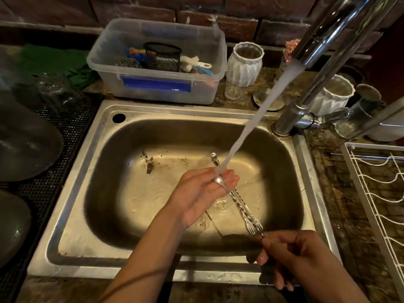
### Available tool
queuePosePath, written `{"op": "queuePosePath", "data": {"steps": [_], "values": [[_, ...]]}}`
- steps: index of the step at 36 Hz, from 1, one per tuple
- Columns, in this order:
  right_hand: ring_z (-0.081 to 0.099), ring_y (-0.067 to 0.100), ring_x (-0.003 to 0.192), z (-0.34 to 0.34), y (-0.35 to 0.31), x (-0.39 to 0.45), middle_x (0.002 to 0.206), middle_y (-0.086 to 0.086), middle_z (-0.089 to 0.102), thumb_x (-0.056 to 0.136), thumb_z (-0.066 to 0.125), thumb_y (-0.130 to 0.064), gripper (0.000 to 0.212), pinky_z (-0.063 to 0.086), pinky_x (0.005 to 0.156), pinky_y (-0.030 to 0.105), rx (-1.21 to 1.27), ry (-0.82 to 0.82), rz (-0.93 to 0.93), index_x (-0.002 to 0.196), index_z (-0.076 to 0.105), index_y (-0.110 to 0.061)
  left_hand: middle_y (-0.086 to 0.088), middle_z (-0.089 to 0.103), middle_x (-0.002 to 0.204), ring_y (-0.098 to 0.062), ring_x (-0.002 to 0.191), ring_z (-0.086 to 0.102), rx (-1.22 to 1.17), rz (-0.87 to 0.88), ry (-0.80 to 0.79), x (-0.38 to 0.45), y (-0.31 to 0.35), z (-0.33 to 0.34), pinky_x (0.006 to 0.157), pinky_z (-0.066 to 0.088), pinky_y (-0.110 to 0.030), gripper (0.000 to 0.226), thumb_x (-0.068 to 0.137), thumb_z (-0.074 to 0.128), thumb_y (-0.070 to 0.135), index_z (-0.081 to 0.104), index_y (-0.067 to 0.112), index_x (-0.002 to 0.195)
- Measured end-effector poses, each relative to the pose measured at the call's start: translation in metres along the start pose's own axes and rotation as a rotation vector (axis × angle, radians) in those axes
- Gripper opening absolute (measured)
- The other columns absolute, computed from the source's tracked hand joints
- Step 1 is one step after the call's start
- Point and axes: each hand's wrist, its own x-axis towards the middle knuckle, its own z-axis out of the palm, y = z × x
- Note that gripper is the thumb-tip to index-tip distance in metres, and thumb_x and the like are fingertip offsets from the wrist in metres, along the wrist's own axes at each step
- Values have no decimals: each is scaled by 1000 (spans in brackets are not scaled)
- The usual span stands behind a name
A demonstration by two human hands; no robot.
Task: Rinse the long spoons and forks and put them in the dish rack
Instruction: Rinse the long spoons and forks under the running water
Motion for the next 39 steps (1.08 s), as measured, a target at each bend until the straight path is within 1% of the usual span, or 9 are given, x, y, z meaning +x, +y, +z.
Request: {"op": "queuePosePath", "data": {"steps": [3, 9, 12, 16, 21, 24, 29, 34, 39], "values": [[58, 21, 38, 0, -3, -2, 57, 15, 71, 93, 61, -11, 27, 43, 36, 22, -14, -4, 9, 71, 78, -6, -34, 68, 115, -39, 102, 72, 21, 16, 0, -1, 1, 3, 80, 62, -38, 31, 80, 66, -2, 67, -17, 108], [55, 19, 34, 11, -5, 3, 48, 14, 66, 94, 60, -9, 31, 41, 35, 22, 34, 13, 6, 68, 75, -3, -29, 70, 115, -37, 102, 73, 23, 67, 24, -2, -1, 7, 79, 62, -36, 29, 86, 62, -8, 64, -14, 114], [52, 23, 36, 17, -4, 11, 50, 20, 65, 96, 59, -13, 32, 41, 38, 24, 31, 17, -20, 70, 75, -5, -29, 70, 115, -38, 103, 72, 4, 72, 13, -3, -2, 7, 81, 62, -38, 24, 86, 61, -9, 64, -13, 110], [53, 27, 43, 27, -5, 23, 70, 26, 72, 95, 62, -19, 22, 44, 41, 25, 30, 28, -68, 79, 77, -13, -29, 71, 114, -38, 102, 73, 32, 72, 9, -5, -1, 6, 79, 62, -36, 23, 84, 61, -11, 63, -14, 107], [52, 21, 40, 35, -8, 37, 58, 21, 69, 97, 60, -25, 30, 45, 45, 24, -4, 22, -115, 75, 76, -12, -29, 71, 111, -39, 104, 72, 58, 95, 17, -3, 1, 5, 85, 61, -38, 36, 79, 66, -7, 62, -15, 114], [55, 26, 47, 39, -10, 43, 68, 22, 72, 97, 59, -23, 27, 44, 46, 24, -4, 46, -151, 78, 76, -15, -31, 70, 114, -42, 107, 70, 66, 105, 26, -1, 4, 3, 90, 60, -42, 32, 86, 60, -12, 59, -15, 119], [54, 25, 48, 45, -11, 55, 70, 23, 71, 97, 59, -19, 26, 41, 43, 21, 29, 96, -191, 78, 77, -17, -28, 72, 112, -40, 105, 71, 111, 94, 9, 1, 4, 5, 82, 62, -35, 30, 81, 64, -11, 64, -11, 112], [55, 17, 46, 47, -15, 67, 61, 17, 69, 97, 59, -29, 33, 41, 46, 20, 19, 88, -200, 73, 75, -14, -22, 74, 112, -34, 104, 73, 167, 86, -11, 3, 0, 2, 78, 62, -35, 26, 91, 54, -15, 66, -5, 112], [55, 21, 49, 49, -23, 80, 71, 27, 68, 98, 59, -26, 32, 41, 45, 22, 68, 78, -238, 75, 74, -8, -21, 74, 112, -33, 106, 72, 253, 78, -20, 7, 7, -1, 86, 48, -43, 34, 84, 68, -6, 63, -4, 118]]}}
